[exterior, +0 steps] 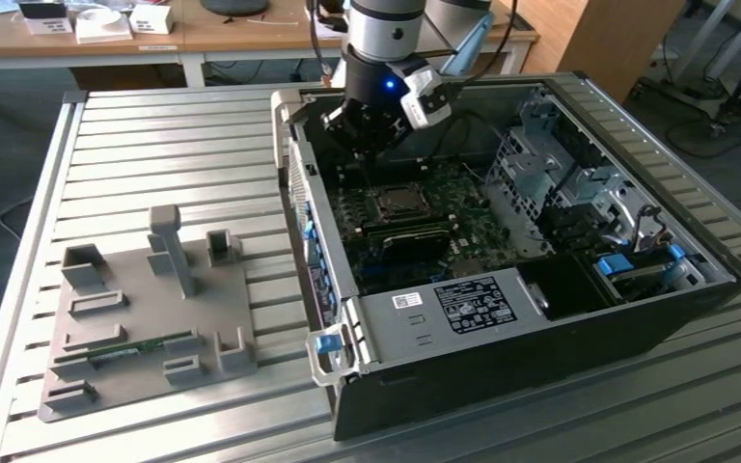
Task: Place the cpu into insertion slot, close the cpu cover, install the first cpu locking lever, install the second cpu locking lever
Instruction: 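Install the first cpu locking lever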
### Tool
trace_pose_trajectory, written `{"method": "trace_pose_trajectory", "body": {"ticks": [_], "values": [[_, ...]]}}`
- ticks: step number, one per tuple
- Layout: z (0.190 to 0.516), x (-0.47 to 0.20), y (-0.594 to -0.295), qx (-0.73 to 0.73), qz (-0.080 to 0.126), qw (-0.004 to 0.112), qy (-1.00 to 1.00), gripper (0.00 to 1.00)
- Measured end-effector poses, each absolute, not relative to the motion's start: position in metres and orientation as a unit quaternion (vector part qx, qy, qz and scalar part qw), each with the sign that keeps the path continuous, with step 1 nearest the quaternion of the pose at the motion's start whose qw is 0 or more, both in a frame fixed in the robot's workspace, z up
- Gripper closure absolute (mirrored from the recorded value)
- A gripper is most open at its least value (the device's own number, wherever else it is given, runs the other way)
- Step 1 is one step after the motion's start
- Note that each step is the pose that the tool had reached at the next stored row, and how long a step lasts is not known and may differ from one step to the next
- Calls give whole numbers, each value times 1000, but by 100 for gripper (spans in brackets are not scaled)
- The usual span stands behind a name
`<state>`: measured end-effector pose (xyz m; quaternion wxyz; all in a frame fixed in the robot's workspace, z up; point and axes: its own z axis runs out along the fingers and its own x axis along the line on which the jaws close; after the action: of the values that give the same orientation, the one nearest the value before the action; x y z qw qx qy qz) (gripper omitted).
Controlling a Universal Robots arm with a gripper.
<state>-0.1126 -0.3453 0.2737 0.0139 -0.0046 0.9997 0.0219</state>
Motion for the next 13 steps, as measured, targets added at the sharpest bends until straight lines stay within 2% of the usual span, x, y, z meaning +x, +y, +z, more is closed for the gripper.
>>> {"method": "trace_pose_trajectory", "body": {"ticks": [5, 9, 13], "values": [[273, -118, -345, -5, 22, 14, 1000, 89], [273, -120, -345, -4, 38, 14, 999, 89], [273, -122, -345, -4, 38, 14, 999, 89]]}}
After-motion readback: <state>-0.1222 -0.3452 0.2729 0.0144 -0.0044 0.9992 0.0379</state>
